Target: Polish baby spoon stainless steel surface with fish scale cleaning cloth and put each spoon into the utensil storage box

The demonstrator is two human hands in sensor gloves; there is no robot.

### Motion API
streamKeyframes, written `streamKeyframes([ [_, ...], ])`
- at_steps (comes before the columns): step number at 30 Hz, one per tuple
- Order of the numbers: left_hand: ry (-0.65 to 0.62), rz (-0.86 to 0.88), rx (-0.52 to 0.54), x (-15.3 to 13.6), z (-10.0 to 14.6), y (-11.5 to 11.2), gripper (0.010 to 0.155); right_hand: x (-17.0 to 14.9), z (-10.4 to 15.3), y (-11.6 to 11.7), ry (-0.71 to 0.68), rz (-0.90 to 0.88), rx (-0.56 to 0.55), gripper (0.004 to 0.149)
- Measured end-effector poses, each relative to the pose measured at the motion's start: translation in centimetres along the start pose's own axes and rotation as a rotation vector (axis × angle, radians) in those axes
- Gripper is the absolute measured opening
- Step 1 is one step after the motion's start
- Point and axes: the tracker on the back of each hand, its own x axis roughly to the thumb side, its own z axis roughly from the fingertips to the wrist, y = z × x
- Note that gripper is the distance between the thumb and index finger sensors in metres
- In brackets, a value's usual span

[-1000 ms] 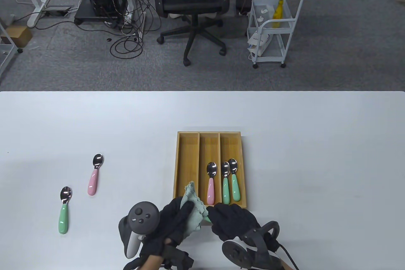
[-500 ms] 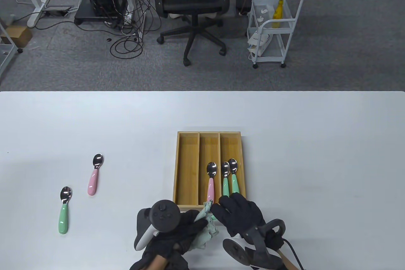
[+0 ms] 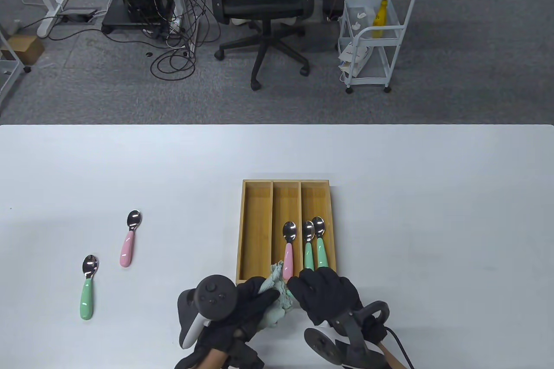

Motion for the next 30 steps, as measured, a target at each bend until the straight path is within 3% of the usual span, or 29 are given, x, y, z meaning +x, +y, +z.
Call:
streamKeyframes([
  [10, -0.004, 0.114, 0.166, -0.5, 0.7, 1.4, 0.049, 0.8, 0.2, -0.4, -0.010, -0.135, 0.003, 0.054],
  [15, 0.005, 0.140, 0.194, -0.6, 1.0, 1.5, 0.048, 1.2, 0.3, -0.5, -0.021, -0.148, -0.001, 0.056],
  [20, 0.014, 0.156, 0.119, -0.6, 0.7, 1.3, 0.048, 0.7, 0.3, -0.2, -0.019, -0.074, -0.006, 0.053],
  [30, -0.025, -0.009, -0.056, 0.0, 0.1, 0.2, 0.047, -0.2, 0.2, 0.1, -0.010, 0.023, -0.013, 0.049],
])
